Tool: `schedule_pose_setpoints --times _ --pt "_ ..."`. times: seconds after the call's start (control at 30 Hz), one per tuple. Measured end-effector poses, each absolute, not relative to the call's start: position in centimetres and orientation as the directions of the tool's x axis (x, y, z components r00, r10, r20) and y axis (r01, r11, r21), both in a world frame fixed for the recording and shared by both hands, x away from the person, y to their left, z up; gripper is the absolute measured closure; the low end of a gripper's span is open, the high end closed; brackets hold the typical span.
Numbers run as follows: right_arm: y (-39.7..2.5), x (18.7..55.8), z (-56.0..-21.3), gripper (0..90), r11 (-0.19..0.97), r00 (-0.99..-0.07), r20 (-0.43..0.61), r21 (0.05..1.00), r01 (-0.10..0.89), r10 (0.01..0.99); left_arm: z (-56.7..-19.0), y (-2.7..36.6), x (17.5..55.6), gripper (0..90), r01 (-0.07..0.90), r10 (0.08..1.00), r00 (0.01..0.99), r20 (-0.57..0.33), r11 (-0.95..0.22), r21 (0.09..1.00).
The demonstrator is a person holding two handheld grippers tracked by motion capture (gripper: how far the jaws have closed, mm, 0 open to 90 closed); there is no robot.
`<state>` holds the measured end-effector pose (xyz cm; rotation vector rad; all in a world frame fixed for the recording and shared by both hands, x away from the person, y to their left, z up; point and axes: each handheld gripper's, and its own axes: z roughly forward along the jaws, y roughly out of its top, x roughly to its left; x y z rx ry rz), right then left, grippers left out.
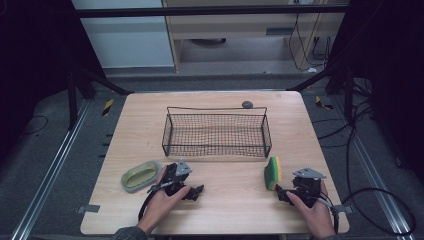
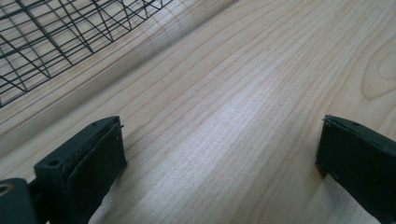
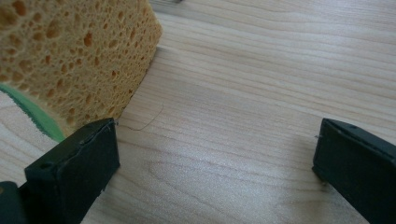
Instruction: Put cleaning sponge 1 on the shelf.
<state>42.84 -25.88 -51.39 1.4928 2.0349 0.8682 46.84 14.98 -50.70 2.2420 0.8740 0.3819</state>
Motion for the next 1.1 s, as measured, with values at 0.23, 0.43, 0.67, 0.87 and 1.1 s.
schedule_pose_setpoints --times 0.23,0.43,0.67,0.87,1.1 --pt "-25.8 42.8 -51.4 0.7 0.209 -0.297 -0.006 0.724 0.658 0.955 -48.2 14.7 45.6 5.9 0.434 0.624 0.768 0.143 -0.673 0.599" --pt "-25.8 43.0 -51.3 0.4 0.210 -0.299 -0.003 0.720 0.661 0.954 -44.5 15.0 46.1 4.3 0.375 0.539 0.808 0.236 -0.781 0.500" --pt "-25.8 43.0 -51.4 0.5 0.209 -0.300 -0.003 0.723 0.658 0.954 -41.1 16.2 46.3 4.5 0.342 0.464 0.808 0.362 -0.870 0.354" --pt "-25.8 42.9 -51.4 0.5 0.207 -0.300 0.001 0.724 0.658 0.954 -39.6 18.8 47.0 7.4 0.389 0.493 0.775 0.395 -0.865 0.316" --pt "-25.8 43.0 -51.4 0.5 0.209 -0.299 -0.004 0.724 0.658 0.954 -38.5 21.8 48.2 10.3 0.439 0.525 0.752 0.398 -0.850 0.291"
